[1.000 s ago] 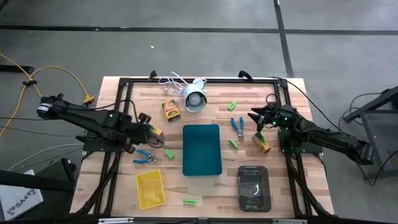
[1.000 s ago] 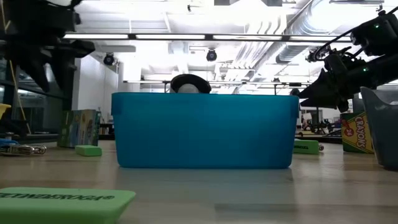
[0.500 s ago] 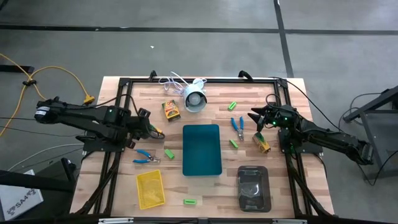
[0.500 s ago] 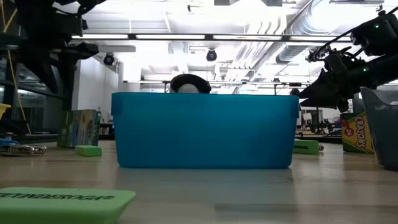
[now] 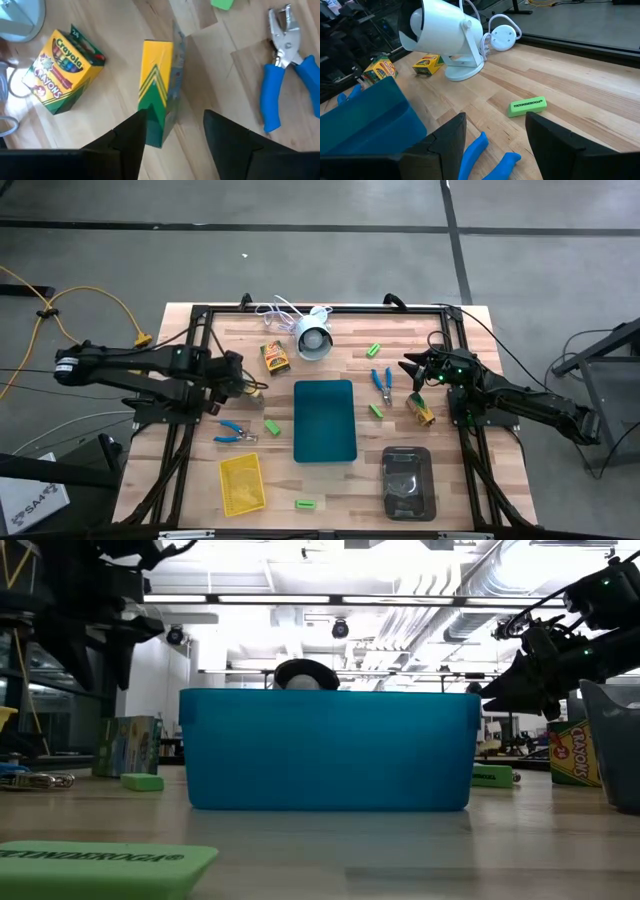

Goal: Pick & Place School Supplies
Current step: Put the yellow crayon box into the blue bin

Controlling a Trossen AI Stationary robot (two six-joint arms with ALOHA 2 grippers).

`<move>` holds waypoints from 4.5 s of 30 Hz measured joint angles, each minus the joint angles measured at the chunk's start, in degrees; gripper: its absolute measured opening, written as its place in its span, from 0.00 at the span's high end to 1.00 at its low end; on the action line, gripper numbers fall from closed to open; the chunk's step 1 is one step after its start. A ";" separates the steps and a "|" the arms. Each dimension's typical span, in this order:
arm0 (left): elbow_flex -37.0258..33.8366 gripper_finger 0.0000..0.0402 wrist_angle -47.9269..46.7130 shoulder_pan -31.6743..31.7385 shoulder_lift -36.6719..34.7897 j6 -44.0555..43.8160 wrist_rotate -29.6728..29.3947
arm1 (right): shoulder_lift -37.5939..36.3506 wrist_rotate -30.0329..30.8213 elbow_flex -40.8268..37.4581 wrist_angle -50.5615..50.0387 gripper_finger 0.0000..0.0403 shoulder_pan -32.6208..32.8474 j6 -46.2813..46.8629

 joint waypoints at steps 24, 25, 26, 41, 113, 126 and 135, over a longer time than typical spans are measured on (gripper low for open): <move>-0.02 0.45 7.70 6.38 14.07 6.25 4.05 | 0.02 0.01 0.00 0.00 0.51 0.00 0.00; -0.02 0.45 7.76 6.64 14.48 6.27 4.27 | 0.01 -0.01 0.01 0.00 0.51 0.00 0.00; -0.02 0.45 8.01 6.88 14.89 6.27 4.65 | 0.02 -0.01 0.00 0.00 0.51 0.00 0.00; -0.07 0.51 8.97 7.28 17.80 5.75 4.59 | 0.02 0.00 0.00 -0.06 0.51 -0.01 0.00; 11.21 0.75 42.81 -17.94 25.57 31.98 -12.35 | 0.02 0.01 -0.01 0.00 0.51 0.00 0.00; 11.21 0.75 56.22 -19.12 35.41 41.68 -11.91 | 0.00 -0.01 0.01 0.00 0.51 0.00 0.00; 11.21 0.75 61.31 -18.34 38.66 47.09 -9.57 | 0.00 -0.01 0.01 -0.02 0.51 0.00 0.00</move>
